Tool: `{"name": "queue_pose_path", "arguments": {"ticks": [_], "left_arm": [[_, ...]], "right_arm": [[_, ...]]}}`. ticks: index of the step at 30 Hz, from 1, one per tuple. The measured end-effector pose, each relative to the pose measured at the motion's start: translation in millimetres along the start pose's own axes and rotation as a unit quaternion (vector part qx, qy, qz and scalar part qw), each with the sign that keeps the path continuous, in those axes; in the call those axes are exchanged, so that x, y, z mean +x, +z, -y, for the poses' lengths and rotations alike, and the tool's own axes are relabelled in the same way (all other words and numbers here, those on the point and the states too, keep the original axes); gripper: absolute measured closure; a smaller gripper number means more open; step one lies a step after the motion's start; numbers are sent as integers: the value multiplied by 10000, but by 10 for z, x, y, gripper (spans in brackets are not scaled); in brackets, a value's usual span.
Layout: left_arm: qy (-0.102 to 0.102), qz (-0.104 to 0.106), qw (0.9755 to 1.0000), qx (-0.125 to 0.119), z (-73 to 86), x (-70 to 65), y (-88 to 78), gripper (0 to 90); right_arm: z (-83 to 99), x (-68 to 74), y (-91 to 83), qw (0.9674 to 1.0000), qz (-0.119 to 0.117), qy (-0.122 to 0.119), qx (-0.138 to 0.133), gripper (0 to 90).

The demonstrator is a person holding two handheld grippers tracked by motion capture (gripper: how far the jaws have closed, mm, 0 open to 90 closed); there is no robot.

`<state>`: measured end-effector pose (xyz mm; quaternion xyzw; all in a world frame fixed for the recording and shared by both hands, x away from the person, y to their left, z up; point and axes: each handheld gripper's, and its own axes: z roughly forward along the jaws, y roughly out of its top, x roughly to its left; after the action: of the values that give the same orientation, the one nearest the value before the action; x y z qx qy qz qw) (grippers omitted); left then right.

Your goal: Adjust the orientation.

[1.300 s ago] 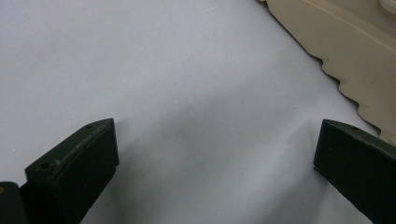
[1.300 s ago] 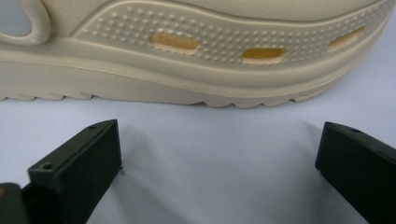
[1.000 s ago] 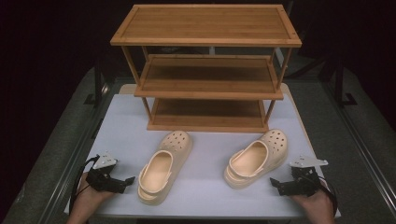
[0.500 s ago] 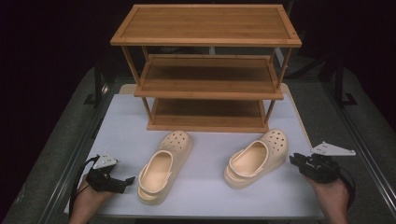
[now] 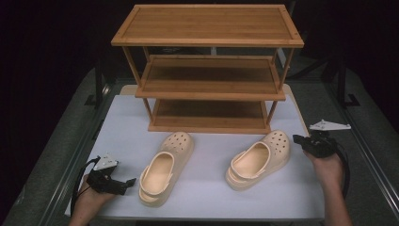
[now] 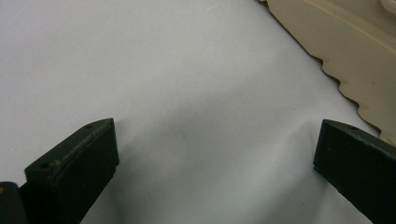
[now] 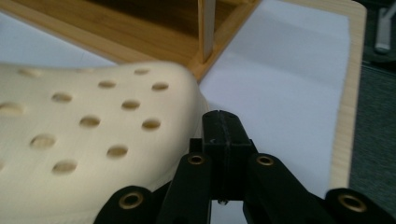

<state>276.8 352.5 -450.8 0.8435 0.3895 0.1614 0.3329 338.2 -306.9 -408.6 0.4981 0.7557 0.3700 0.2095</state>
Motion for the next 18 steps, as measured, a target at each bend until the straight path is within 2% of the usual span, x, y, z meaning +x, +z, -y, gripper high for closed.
{"name": "queue_pose_path", "arguments": {"ticks": [1, 3, 7, 12, 18], "left_arm": [[-3, 3, 10000, 0, 0, 1, 0, 0], [-3, 4, 10000, 1, 0, 1, 0, 0], [-11, 5, 10000, -4, -1, 2, 1, 0], [-7, 8, 10000, 4, -1, 4, 2, 0], [-7, 7, 10000, 4, -1, 4, 2, 0]], "right_arm": [[-45, -29, 94, 10000, -67, -4, 40, 900], [-61, -36, 128, 10000, -40, -15, 75, 900], [-96, -90, 303, 9999, -109, 21, 123, 900], [-55, -109, 381, 9996, -195, 18, 209, 900], [-53, -94, 381, 9996, -194, -30, 190, 900]]}}
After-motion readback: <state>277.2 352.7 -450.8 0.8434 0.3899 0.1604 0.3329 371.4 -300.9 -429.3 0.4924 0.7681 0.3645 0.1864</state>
